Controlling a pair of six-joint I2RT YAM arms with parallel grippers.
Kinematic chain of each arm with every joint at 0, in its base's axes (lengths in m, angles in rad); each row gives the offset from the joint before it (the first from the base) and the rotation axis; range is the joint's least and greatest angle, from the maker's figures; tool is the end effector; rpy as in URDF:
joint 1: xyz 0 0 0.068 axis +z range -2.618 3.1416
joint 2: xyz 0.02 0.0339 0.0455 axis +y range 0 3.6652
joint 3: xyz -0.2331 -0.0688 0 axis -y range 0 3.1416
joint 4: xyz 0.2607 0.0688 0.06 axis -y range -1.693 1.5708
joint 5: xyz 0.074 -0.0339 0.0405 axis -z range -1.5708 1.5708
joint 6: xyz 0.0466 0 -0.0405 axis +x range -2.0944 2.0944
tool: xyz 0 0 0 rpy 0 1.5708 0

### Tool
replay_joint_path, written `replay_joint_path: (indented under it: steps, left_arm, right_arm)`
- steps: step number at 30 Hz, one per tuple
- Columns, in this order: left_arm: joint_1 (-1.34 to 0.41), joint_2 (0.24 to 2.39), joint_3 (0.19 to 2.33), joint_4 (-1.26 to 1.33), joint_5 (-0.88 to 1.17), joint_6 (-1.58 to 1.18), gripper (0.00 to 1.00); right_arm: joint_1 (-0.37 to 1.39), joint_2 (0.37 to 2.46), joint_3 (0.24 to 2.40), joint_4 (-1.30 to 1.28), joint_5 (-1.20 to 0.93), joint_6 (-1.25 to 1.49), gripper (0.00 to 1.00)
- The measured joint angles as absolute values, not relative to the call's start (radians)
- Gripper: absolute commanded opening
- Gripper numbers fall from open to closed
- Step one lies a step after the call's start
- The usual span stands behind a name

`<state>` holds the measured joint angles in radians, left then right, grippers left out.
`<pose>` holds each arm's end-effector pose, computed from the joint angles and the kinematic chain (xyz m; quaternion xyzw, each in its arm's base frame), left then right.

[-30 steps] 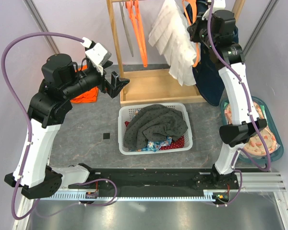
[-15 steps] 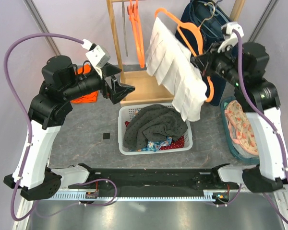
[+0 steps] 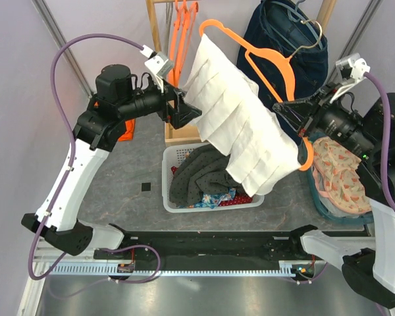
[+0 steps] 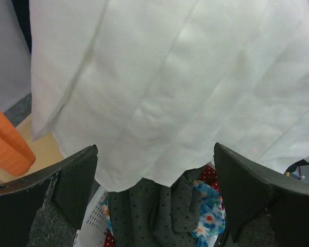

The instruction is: Remove the skirt from the hanger

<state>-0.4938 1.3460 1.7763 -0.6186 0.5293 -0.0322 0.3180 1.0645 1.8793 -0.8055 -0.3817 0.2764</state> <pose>0.2461 -0.1592 0.4826 0.3324 0.6858 -0.3546 0.5418 0.1460 0.0663 0.5493 -0.1491 0.6881 0.3319 0.6278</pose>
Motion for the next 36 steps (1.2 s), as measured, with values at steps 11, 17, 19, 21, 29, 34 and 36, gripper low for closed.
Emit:
replay_joint_path:
  steps: [11,17,19,21,29,34,36]
  left_arm:
    - [-0.504,1.400,1.777,-0.546,0.637,-0.073,0.98]
    - [-0.524,1.433,1.778,-0.536,0.735,-0.083,0.02]
    - [-0.533,1.435,1.790,-0.547,0.747,-0.083,0.02]
    - [-0.538,1.440,1.828,-0.566,0.756,-0.083,0.02]
    - [-0.539,1.544,2.370,-0.659,0.762,-0.094,0.02]
    - [-0.539,1.520,2.560,-0.626,0.771,-0.128,0.02]
    - [-0.539,1.500,2.578,-0.615,0.771,-0.131,0.02]
  right_arm:
    - [0.318,0.995,1.857,-0.831,-0.472,0.326,0.00]
    - [0.318,0.999,1.842,-0.830,-0.485,0.337,0.00]
    - [0.318,0.999,1.829,-0.827,-0.479,0.336,0.00]
    - [0.318,1.001,1.817,-0.824,-0.467,0.333,0.00]
    - [0.322,1.024,1.758,-0.818,-0.377,0.273,0.00]
    - [0.326,1.038,1.718,-0.809,-0.275,0.242,0.00]
    - [0.324,1.050,1.705,-0.826,-0.218,0.229,0.00]
